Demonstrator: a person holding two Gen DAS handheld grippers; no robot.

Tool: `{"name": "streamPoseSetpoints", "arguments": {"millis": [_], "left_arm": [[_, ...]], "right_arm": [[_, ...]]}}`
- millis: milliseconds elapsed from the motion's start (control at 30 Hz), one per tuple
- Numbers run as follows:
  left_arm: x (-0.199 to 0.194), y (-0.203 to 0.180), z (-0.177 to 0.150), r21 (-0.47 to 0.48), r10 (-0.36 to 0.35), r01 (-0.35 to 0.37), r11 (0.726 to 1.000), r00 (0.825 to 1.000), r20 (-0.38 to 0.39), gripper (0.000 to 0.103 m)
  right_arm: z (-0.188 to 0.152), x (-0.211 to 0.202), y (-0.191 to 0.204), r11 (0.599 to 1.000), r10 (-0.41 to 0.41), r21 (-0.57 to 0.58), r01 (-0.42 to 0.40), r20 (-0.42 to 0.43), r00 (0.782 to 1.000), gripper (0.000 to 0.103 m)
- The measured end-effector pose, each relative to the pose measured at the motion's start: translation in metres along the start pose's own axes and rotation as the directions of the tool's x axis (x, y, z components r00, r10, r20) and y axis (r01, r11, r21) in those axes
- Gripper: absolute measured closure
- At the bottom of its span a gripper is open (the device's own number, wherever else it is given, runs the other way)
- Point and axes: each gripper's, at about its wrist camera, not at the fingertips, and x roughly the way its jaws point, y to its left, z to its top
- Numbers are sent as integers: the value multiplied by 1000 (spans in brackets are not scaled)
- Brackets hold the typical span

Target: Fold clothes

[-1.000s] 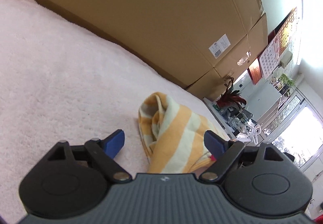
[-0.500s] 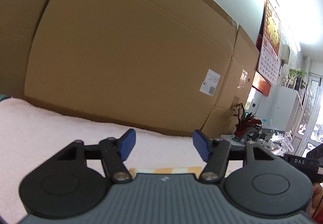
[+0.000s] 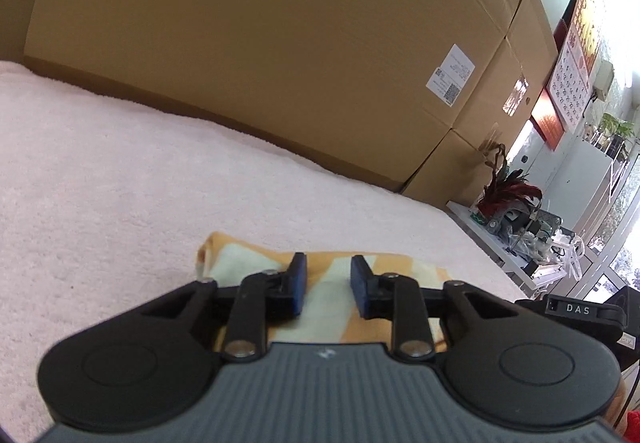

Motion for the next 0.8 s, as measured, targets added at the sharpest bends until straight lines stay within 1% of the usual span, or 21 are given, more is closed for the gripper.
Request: {"name": "streamPoseSetpoints", "arguments": {"millis": [33, 67, 133, 167, 233, 267, 300, 367, 400, 433, 467, 500, 567, 667, 800], "left_arm": [[-1, -2, 0, 10, -17, 17, 1000, 1000, 7, 50], [-2, -5, -1, 28, -25, 24, 999, 1000, 13, 44], [-3, -10, -2, 60, -27, 26, 998, 999, 17, 39], [-3, -13, -2, 74, -22, 21, 997, 1000, 16, 39], [-3, -15, -3, 82, -19, 17, 996, 1000, 16, 38], [-3, -14, -2, 80, -21, 19, 997, 1000, 18, 38], [-4, -14, -2, 77, -23, 21, 997, 1000, 20, 38], [-5, -12, -3, 70, -25, 23, 997, 999, 27, 38], [-6, -11, -2, 66, -27, 25, 998, 999, 31, 37], [-6, -11, -2, 62, -31, 29, 998, 999, 34, 35], [-7, -10, -2, 59, -38, 36, 998, 999, 35, 32], [-6, -9, -2, 55, -49, 47, 997, 998, 33, 30], [-6, -8, -1, 48, -69, 68, 997, 997, 30, 24], [-5, -8, 0, 49, -73, 72, 996, 997, 28, 23], [-9, -7, 0, 43, -72, 70, 997, 996, 50, 21]], "right_arm": [[1, -2, 6, 1000, -9, -15, 9, 11, 1000, 98], [3, -3, 15, 1000, 8, -27, -7, 33, 999, 93], [8, 0, 30, 995, 95, -24, -93, 57, 994, 89], [10, 2, 37, 991, 134, -21, -133, 67, 989, 86], [9, 20, 48, 990, 140, 13, -141, 49, 989, 58], [8, 22, 45, 992, 126, 22, -127, 53, 991, 53], [7, 24, 41, 993, 112, 31, -114, 57, 992, 52], [5, 27, 34, 995, 84, 49, -87, 65, 994, 59], [4, 29, 30, 996, 69, 58, -73, 68, 995, 72], [3, 31, 27, 996, 55, 68, -60, 72, 996, 75], [2, 33, 23, 996, 41, 77, -47, 75, 996, 83], [1, 35, 20, 996, 27, 86, -33, 78, 997, 95], [-1, 38, 13, 994, -2, 105, -7, 84, 996, 97], [-4, 44, 3, 991, -44, 132, 32, 92, 995, 97], [-5, 45, 5, 992, -57, 119, 46, 96, 994, 97]]}}
